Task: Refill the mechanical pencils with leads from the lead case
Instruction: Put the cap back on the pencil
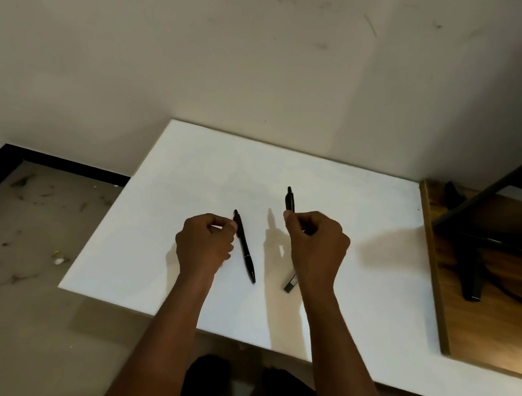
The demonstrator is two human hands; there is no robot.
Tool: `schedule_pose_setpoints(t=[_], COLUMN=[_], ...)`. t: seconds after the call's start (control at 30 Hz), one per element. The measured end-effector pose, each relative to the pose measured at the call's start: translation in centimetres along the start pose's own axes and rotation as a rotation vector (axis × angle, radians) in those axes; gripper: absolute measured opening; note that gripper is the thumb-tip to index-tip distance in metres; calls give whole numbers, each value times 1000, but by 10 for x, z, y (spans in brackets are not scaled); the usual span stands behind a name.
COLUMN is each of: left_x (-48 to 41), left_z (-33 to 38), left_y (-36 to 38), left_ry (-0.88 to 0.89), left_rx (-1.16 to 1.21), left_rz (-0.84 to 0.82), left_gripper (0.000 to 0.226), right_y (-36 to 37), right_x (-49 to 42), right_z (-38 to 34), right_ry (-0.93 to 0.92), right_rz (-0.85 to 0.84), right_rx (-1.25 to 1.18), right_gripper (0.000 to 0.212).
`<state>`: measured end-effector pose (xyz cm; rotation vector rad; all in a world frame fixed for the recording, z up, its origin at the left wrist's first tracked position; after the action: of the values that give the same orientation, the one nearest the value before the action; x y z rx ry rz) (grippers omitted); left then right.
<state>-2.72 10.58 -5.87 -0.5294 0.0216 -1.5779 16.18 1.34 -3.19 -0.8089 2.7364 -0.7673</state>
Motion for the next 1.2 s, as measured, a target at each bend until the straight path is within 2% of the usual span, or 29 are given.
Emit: schedule_pose_setpoints(t=[0.13,0.4,0.63,0.83,1.0,1.2], left_x=[-2,-3,1,4,9,22], left_z=[-4,-14,-10,-7,8,33], left_y=[0,12,15,16,14,30], left_ry=[13,-2,24,48,126,340], left_rx=[-105,-284,-398,-504,-475,-345], left_rz=[-2,-9,60,38,8,-225], left_gripper=[15,28,32,33,30,11], right_y=[25,49,51,42,19,4], right_x=[7,14,13,12,6,-1], right_z=[2,7,9,3,1,-1], right_ry=[-25,-89,-60,-89,-101,106], right_rz=[-100,-150,-157,-118,-63,-246], right_rx=[86,255,222,175,36,-421], right_gripper=[21,19,20,23,14,16])
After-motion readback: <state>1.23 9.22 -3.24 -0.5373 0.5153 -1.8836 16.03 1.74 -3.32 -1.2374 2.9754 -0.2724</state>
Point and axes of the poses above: each hand's wrist, its own x-axis away from the middle knuckle, its own y-axis out of the palm, z = x × y, the point moved 6 cm from there along -x, towards the middle knuckle, and after that the axes turned 2 degrees about z, right-handed, at the moved point
